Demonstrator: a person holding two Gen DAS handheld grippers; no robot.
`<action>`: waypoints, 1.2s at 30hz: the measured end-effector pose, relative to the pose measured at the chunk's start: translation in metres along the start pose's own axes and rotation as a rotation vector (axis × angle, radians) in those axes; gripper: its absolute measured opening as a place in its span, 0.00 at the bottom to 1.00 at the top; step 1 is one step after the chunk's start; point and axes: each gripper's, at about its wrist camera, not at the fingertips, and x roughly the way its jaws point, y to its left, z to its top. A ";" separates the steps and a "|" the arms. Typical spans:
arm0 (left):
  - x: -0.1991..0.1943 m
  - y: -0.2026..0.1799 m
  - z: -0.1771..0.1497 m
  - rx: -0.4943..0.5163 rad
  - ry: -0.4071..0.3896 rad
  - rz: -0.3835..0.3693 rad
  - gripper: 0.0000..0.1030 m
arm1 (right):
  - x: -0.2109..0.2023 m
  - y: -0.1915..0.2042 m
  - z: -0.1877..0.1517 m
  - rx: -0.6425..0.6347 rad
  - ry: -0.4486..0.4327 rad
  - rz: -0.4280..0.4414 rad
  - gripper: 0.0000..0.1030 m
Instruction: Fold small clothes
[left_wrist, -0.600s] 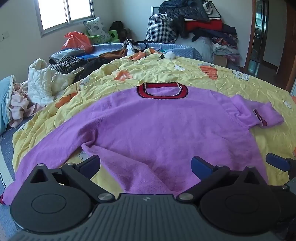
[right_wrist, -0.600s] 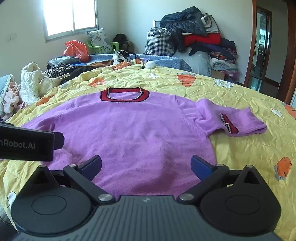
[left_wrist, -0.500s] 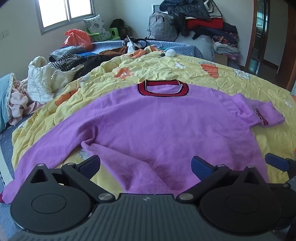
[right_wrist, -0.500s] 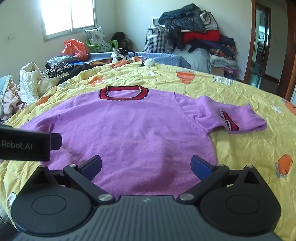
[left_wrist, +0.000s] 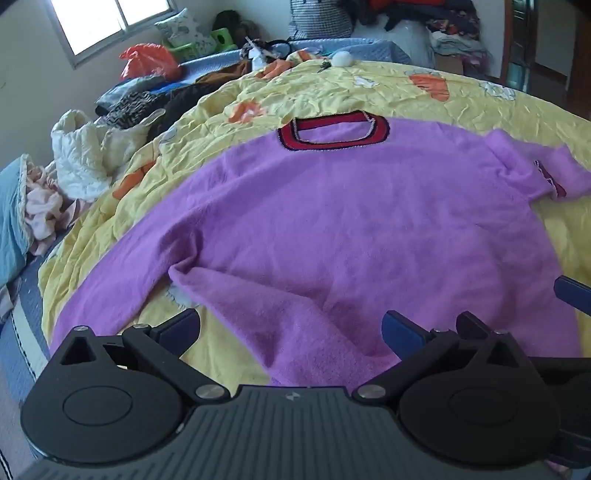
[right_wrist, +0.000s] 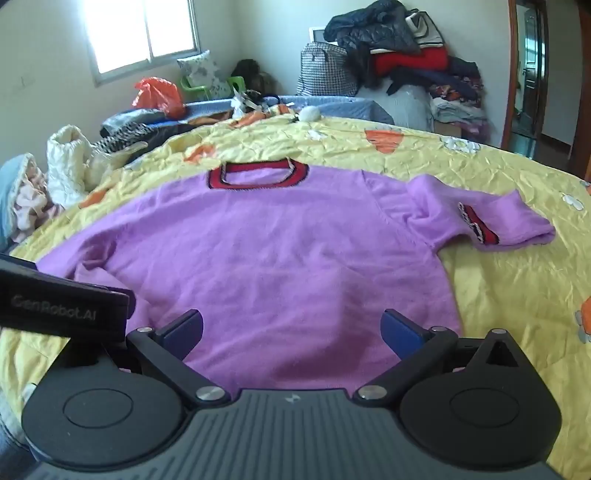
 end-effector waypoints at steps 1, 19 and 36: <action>0.000 0.002 -0.001 -0.011 -0.010 -0.007 1.00 | 0.000 -0.001 -0.001 0.004 0.004 -0.004 1.00; 0.006 0.015 0.007 -0.061 -0.065 -0.042 1.00 | -0.040 -0.015 0.040 -0.013 -0.479 -0.201 1.00; 0.007 0.023 0.005 -0.086 -0.035 -0.076 1.00 | -0.034 -0.074 0.100 0.040 -0.395 0.203 1.00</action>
